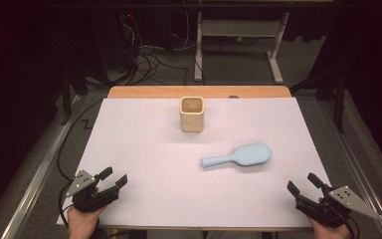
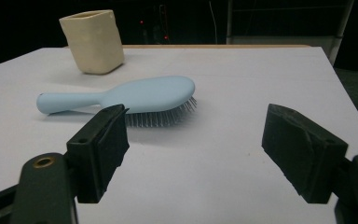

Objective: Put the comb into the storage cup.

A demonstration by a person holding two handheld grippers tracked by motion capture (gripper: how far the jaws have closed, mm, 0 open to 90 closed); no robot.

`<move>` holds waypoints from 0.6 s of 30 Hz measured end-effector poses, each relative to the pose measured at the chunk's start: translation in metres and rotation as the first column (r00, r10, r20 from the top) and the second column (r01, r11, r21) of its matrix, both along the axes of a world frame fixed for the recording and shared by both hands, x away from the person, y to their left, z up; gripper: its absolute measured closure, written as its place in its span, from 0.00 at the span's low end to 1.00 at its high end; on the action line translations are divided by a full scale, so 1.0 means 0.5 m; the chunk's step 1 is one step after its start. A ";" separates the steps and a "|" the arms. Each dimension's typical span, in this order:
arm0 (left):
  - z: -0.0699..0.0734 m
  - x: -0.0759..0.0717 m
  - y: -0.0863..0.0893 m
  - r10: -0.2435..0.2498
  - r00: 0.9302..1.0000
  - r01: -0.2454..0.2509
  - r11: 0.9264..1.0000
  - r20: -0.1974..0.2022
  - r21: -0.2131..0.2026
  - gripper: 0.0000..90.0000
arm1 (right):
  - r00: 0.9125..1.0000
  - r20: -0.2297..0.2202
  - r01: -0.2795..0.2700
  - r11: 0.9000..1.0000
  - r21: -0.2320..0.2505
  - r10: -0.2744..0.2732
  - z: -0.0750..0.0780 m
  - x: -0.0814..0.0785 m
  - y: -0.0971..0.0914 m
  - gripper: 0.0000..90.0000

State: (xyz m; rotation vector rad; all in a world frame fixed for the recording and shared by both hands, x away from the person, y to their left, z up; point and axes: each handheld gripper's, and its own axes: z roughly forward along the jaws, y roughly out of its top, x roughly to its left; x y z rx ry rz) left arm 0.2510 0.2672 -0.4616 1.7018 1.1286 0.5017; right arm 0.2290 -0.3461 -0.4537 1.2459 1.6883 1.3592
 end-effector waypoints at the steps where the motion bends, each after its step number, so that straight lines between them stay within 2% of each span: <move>1: 0.000 0.000 0.000 0.000 1.000 0.000 1.000 -0.001 0.000 0.38 | 1.000 0.001 0.000 1.000 0.001 0.000 -0.001 0.000 0.000 0.26; 8: 0.000 0.000 0.001 0.003 1.000 -0.003 1.000 0.000 -0.003 0.38 | 1.000 0.025 -0.010 1.000 0.014 0.010 -0.002 0.000 -0.001 0.27; 18: 0.000 -0.001 -0.002 -0.001 1.000 0.001 1.000 0.002 0.009 0.38 | 0.999 0.031 -0.030 0.999 0.019 0.030 0.000 -0.003 0.002 0.27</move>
